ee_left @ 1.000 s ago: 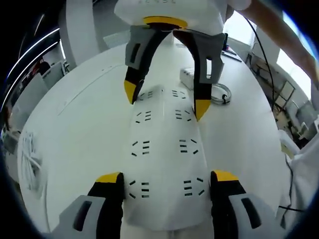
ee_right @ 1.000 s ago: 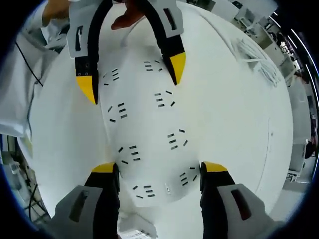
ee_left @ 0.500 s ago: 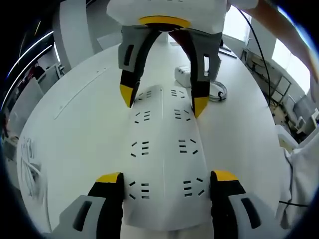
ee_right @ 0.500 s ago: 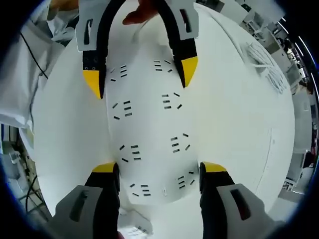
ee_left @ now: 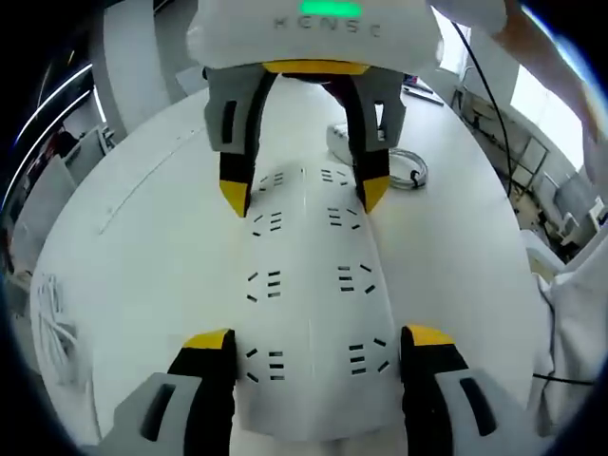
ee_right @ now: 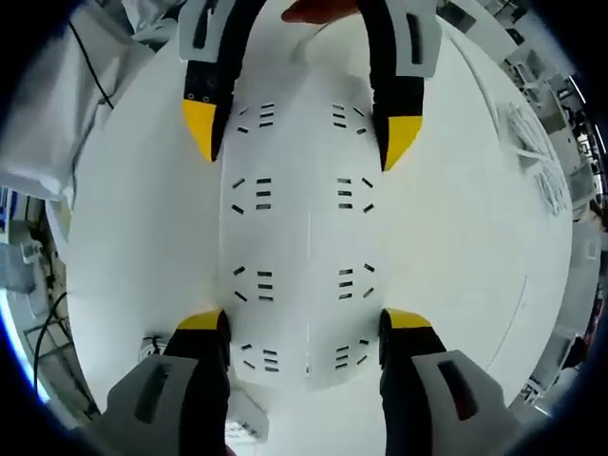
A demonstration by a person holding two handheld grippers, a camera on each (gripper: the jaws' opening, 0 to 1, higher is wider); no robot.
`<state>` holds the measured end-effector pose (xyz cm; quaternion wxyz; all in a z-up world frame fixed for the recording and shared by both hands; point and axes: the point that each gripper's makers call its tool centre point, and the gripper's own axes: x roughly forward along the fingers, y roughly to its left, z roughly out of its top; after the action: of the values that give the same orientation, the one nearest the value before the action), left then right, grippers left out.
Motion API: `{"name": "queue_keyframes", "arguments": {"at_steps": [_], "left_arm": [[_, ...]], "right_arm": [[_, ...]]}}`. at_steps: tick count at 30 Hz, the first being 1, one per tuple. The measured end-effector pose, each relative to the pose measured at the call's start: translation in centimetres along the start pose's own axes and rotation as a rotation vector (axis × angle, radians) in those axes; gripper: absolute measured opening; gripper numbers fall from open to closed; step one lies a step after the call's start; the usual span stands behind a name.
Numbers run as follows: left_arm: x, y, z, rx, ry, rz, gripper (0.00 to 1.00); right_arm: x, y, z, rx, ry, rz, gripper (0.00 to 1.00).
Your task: Straighten the power strip on the desk, plug the charger into it
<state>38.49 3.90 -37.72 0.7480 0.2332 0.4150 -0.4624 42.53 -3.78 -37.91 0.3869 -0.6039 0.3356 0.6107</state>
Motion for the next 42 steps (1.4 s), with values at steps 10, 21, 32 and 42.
{"name": "queue_keyframes", "arguments": {"at_steps": [10, 21, 32, 42], "left_arm": [[0.1, -0.1, 0.2, 0.058, -0.013, -0.038, 0.72], [0.0, -0.4, 0.1, 0.142, 0.093, -0.075, 0.7], [-0.2, -0.2, -0.3, 0.217, 0.197, -0.1, 0.69], [-0.2, -0.4, -0.3, 0.237, 0.217, -0.104, 0.69]], "right_arm": [[-0.1, 0.8, -0.2, 0.07, -0.012, -0.004, 0.63], [-0.3, 1.4, -0.5, 0.158, -0.041, -0.011, 0.63], [-0.3, 1.6, -0.4, 0.212, -0.066, -0.018, 0.63], [-0.3, 1.8, -0.3, 0.23, -0.074, -0.023, 0.63]]}}
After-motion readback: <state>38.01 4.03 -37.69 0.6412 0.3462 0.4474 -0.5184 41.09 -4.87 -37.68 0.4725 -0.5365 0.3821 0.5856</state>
